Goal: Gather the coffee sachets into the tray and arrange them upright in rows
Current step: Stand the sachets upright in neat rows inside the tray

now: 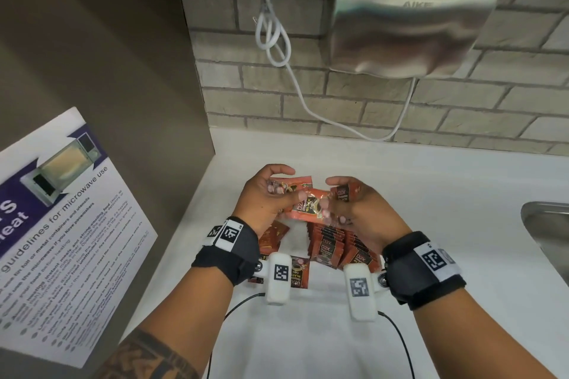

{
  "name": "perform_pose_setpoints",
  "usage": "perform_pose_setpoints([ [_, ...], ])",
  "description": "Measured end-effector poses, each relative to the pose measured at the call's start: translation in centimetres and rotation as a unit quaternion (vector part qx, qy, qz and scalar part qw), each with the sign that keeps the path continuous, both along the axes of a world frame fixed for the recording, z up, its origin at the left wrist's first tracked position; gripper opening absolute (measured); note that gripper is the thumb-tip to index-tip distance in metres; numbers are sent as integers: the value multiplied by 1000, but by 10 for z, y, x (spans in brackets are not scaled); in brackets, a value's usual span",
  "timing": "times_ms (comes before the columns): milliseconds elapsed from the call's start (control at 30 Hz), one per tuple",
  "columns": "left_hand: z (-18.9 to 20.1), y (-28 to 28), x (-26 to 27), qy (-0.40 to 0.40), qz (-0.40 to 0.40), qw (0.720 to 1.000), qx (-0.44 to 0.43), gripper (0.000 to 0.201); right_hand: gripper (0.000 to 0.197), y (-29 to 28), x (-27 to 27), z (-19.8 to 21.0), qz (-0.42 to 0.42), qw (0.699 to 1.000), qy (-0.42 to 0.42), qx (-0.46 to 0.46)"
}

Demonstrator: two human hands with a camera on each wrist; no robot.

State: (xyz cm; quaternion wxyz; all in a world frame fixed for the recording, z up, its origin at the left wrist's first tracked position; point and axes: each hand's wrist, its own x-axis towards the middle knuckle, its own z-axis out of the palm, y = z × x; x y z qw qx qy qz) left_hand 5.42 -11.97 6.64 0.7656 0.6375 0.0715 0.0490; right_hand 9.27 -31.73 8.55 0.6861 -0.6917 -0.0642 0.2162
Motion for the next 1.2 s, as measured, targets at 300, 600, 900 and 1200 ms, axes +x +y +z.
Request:
perform_pose_setpoints([
  [300,8,-17,7,-61,-56,992,90,42,40,8,-11,2,178,983,44,-6],
  [600,4,-10,6,-2,-20,1000,23,31,40,3,-5,0,16,999,-40,-11],
  [900,0,-11,2,26,-34,999,-18,14,37,9,-2,-1,-16,998,-41,36],
  [1200,3,-21,-3,46,-61,991,-110,11,56,16,-5,-5,1,999,-33,39],
])
